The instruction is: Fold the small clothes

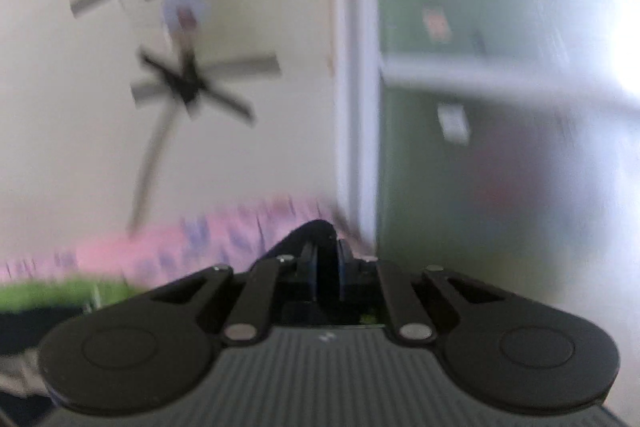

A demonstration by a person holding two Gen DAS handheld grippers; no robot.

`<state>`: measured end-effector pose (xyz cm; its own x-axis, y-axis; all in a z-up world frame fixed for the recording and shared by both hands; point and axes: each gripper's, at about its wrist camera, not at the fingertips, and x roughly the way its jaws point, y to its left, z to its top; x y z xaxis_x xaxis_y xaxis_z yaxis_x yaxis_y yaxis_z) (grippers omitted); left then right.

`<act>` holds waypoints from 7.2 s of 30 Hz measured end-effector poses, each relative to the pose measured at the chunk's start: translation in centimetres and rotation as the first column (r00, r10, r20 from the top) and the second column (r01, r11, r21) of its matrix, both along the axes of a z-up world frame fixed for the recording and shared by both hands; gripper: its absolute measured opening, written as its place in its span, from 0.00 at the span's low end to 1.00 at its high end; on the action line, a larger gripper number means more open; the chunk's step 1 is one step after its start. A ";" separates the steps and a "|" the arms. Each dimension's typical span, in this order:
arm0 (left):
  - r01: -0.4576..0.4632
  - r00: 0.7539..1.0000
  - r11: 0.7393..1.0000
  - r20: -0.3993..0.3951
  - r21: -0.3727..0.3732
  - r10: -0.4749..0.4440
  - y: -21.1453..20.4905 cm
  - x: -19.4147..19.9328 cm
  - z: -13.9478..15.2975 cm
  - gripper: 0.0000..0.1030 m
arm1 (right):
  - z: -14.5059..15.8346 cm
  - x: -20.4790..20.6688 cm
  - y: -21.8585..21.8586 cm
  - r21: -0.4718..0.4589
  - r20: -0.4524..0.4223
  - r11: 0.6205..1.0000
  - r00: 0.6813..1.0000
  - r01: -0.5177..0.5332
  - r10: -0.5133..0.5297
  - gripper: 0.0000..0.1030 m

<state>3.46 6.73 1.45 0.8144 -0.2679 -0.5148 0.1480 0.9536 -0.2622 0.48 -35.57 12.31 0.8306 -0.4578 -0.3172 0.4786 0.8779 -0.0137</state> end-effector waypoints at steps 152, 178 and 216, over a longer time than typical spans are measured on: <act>0.157 0.921 0.975 -0.332 -0.160 -0.203 8.4 -26.9 -0.4 0.76 | -14.0 -24.9 3.1 0.624 -0.071 0.568 0.685 -0.537 0.725 0.12; 0.247 0.903 0.958 -0.325 -0.144 -0.281 7.4 -25.4 -0.9 0.65 | -13.2 -25.1 2.7 0.639 -0.076 0.602 0.739 -0.479 0.670 0.50; 0.094 0.983 0.994 -0.162 0.049 -0.085 4.4 -10.9 2.1 0.58 | -10.8 -8.8 4.5 0.274 -0.064 0.777 0.795 -0.567 0.603 0.71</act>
